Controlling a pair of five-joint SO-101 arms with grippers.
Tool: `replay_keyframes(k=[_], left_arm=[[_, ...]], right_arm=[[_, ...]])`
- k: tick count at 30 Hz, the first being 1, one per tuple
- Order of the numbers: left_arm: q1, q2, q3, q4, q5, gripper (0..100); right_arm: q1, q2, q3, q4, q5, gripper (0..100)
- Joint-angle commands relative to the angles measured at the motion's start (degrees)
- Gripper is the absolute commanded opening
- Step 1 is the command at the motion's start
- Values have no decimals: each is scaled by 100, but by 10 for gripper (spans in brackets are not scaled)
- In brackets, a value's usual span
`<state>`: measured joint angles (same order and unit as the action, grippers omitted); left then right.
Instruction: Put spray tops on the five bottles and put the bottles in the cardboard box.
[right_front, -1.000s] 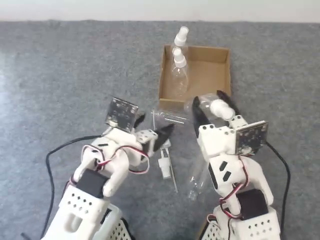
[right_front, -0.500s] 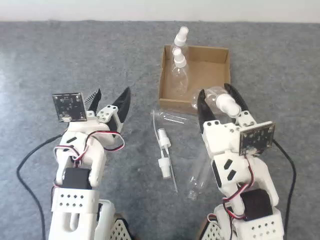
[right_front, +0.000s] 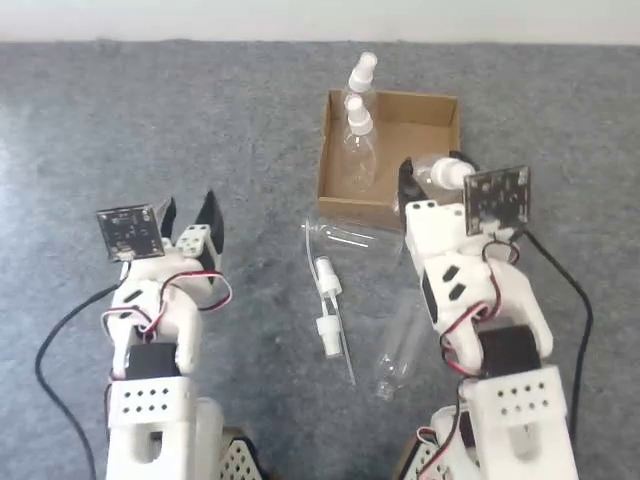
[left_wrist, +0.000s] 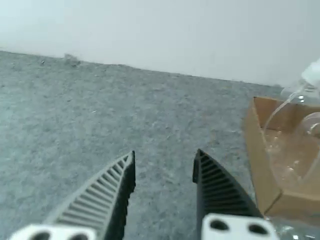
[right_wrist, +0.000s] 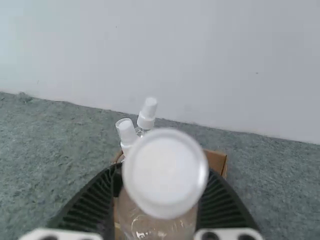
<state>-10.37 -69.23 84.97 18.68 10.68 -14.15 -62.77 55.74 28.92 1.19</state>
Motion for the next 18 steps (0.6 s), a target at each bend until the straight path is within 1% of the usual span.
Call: replay_keyframes(k=[1,6,18], left_arm=[[-255,-79,4,-158,-79,175],[-510,-79,31,-158,-79,175],[-501,-79,66,-167,-88,176]], right_arm=[[233,233,-659,-22,97,7],[462,778,-1160,-22,97,7],[470,2598,-2224,-31,97,9]])
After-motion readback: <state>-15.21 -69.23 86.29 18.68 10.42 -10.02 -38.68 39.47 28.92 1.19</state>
